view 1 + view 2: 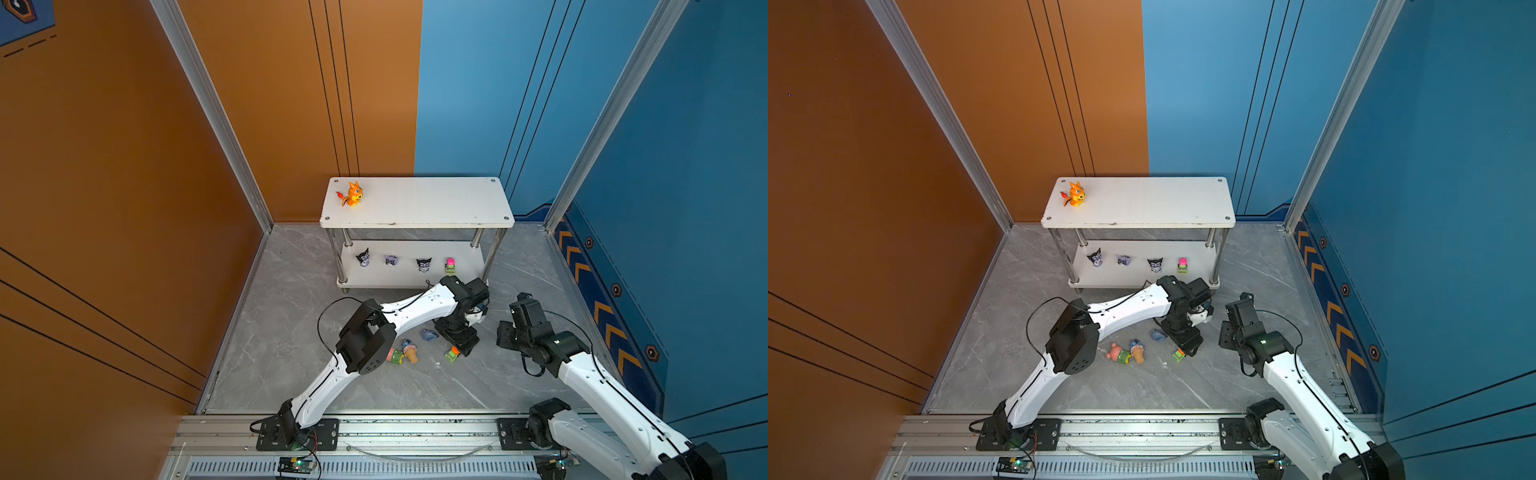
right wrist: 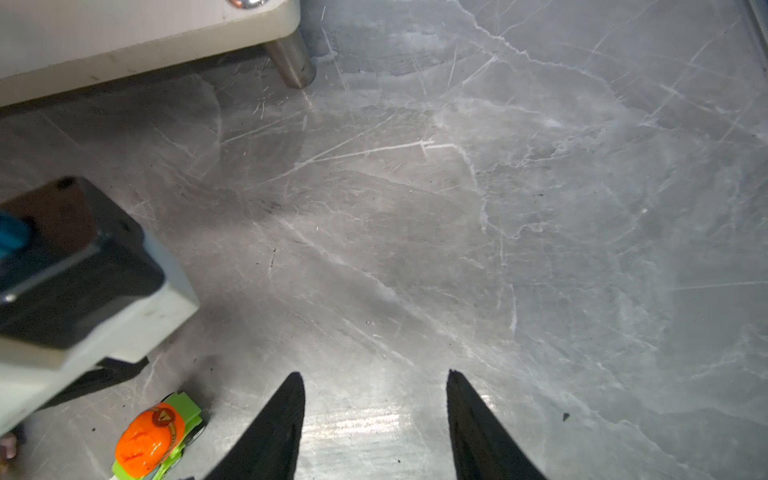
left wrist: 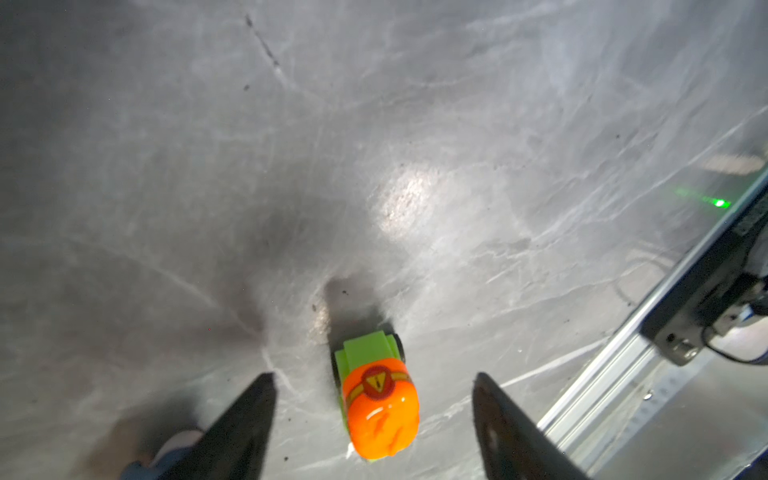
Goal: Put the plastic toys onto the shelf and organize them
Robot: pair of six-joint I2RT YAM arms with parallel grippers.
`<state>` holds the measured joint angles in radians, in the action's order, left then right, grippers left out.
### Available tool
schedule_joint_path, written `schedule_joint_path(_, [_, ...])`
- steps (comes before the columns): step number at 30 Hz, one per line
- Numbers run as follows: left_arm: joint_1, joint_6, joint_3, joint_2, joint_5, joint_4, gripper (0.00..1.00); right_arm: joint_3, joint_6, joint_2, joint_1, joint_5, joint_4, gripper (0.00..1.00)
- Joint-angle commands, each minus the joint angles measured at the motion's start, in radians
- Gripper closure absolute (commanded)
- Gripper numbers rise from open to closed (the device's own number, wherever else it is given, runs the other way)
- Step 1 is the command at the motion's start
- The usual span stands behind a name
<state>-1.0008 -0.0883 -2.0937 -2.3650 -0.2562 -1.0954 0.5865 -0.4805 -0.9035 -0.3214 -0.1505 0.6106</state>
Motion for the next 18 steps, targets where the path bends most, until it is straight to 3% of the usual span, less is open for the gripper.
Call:
schedule_joint_path(1, [0.021, 0.010, 0.030, 0.128, 0.031, 0.016, 0.00, 0.004, -0.058, 0.005, 0.003, 0.017, 0.017, 0.45])
schedule_joint_path(6, [0.070, -0.009, 0.247, 0.354, 0.045, 0.179, 0.02, -0.029, -0.189, 0.011, -0.043, 0.019, 0.015, 0.46])
schedule_joint_path(9, [0.104, -0.034, 0.413, 0.524, 0.054, 0.285, 0.02, -0.032, -0.307, -0.016, -0.127, -0.025, 0.021, 0.46])
schedule_joint_path(14, [0.203, -0.123, 0.735, 0.832, 0.046, 0.498, 0.02, 0.030, -0.556, -0.142, -0.407, -0.152, 0.006, 0.46])
schedule_joint_path(18, [0.296, -0.161, 0.917, 1.001, 0.070, 0.567, 0.02, 0.117, -0.708, -0.286, -0.540, -0.194, 0.008, 0.41])
